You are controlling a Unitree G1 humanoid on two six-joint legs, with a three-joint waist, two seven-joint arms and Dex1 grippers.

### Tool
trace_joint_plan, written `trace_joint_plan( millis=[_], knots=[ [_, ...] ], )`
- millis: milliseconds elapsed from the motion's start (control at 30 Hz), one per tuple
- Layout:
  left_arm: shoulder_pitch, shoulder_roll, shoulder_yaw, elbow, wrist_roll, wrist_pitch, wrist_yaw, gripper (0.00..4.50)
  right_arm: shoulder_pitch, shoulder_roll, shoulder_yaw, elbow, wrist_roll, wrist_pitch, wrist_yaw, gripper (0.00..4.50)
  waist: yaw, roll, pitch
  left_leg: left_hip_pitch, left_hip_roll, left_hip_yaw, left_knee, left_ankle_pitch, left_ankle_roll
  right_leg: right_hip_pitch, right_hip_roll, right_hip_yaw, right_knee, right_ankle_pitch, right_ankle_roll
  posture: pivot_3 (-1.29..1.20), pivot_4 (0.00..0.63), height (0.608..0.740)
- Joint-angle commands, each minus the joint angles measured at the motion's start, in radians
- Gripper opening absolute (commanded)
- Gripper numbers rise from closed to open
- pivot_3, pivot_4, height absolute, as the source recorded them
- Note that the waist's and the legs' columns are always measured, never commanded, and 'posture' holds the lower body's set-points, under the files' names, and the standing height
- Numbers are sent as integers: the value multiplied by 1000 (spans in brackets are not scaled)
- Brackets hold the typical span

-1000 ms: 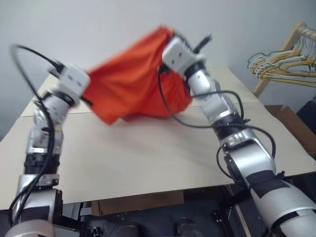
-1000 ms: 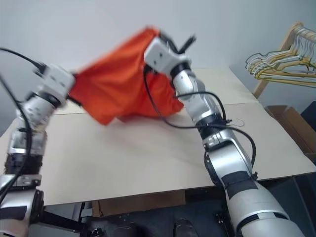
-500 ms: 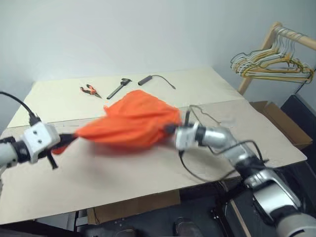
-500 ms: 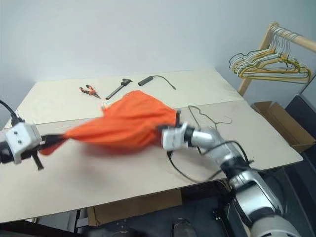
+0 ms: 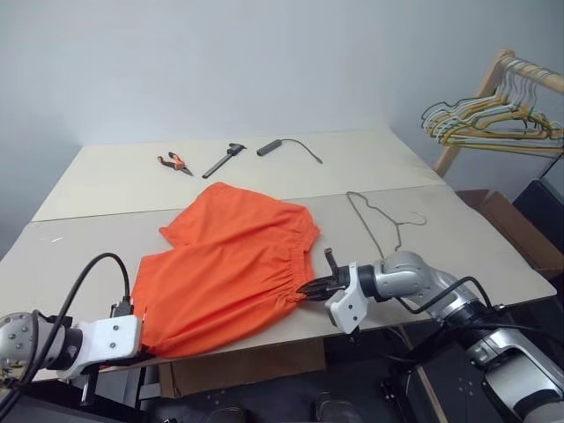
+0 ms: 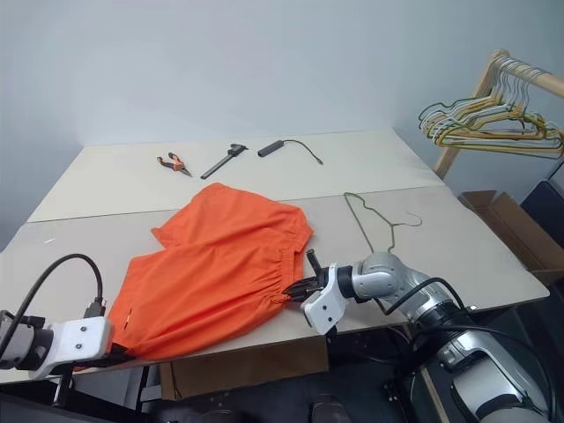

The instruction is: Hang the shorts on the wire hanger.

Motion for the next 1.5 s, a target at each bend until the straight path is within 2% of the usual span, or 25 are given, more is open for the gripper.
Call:
trace_joint_plan(
  millis=[33, 100, 267, 400, 433, 467, 500, 567, 600, 667, 800, 1033, 1200, 1500],
  knots=[
    [-44, -8, -17, -7, 11, 21, 29, 216, -6, -9, -21, -14, 32, 17, 48, 285, 1, 0, 0, 0, 0, 0, 0, 0, 0, 0, 0, 0, 0, 0, 0, 50, 0, 740],
    [-81, -24, -32, 6, 6, 17, 44, 630, -11, -10, -26, -9, 30, 24, 67, 829, 6, 0, 0, 0, 0, 0, 0, 0, 0, 0, 0, 0, 0, 0, 0, 49, 0, 740],
    [-85, 27, -2, 11, -23, 32, -32, 2263, 3, -80, -41, -54, 97, 64, 176, 2618, 16, 0, 0, -1, 0, 1, 0, 0, 0, -1, -1, 0, -1, 0, 0, 39, 0, 740],
    [-104, 35, 115, 17, -159, 72, -126, 3642, 31, -175, -103, -143, 265, 203, 286, 4067, 19, -1, 1, -1, 0, 1, 0, 0, 1, -1, -1, 0, -1, 0, 0, 34, 0, 740],
    [-121, 29, 139, 20, -197, 82, -142, 3915, 37, -186, -131, -154, 293, 245, 287, 4379, 19, -1, 1, -1, 0, 1, 0, 0, 1, -1, -1, 0, -1, -1, -1, 34, 0, 740],
    [-150, 18, 154, 27, -236, 92, -144, 4273, 43, -185, -169, -165, 322, 314, 266, 4500, 20, -1, 1, -1, 0, 1, 0, 0, 1, -1, -1, 0, 0, -2, -3, 36, 0, 740],
    [-183, 3, 156, 36, -263, 98, -136, 4465, 46, -175, -205, -170, 341, 384, 234, 4500, 21, -1, 1, 0, 0, 1, 0, 0, 1, -1, -1, 0, 0, -3, -4, 36, 0, 740],
    [-260, -42, 133, 57, -291, 100, -92, 4465, 41, -148, -271, -190, 344, 588, 153, 4500, 22, -1, 1, 0, 1, 1, 0, 0, 0, 0, -1, 0, 0, -3, -5, 32, 0, 740],
    [-306, -75, 113, 64, -301, 113, -56, 4465, 27, -137, -295, -205, 365, 748, 132, 4500, 22, -1, 1, 1, 0, 1, 0, 0, 0, 0, -1, 0, 0, -3, -5, 28, 0, 740],
    [-391, -149, 69, 67, -312, 123, 8, 4465, -5, -105, -342, -209, 385, 986, 76, 4500, 22, -1, 1, 0, 0, 1, 0, 0, 0, 0, -1, 0, 0, 0, 0, 22, 0, 740],
    [-509, -282, -4, 29, -347, 137, 95, 4465, -80, -5, -454, -172, 401, 1348, -103, 4500, 19, -1, 1, -6, -1, 0, 1, 0, 0, -4, 0, 1, 0, 1, 1, 3, 0, 740],
    [-614, -377, -83, 0, -449, 190, 96, 4465, -214, 86, -503, 38, 379, 1686, -246, 4500, 8, -1, 1, -10, -3, -1, 1, 0, 0, -6, 1, 1, -3, 3, 2, -37, 0, 740],
    [-626, -377, -128, 7, -422, 168, 75, 4465, -256, 103, -465, 182, 358, 1730, -229, 4500, -17, -1, 0, -11, -4, -2, 1, 0, 1, -5, 1, 0, -5, 3, 3, -46, 0, 740],
    [-605, -375, -169, 5, -379, 136, 78, 4465, -283, 156, -410, 357, 301, 1630, -205, 4500, -57, -1, 0, -13, -4, -5, 1, 0, 1, -6, 2, 1, -6, 4, 5, -32, 0, 740]
  ],
)
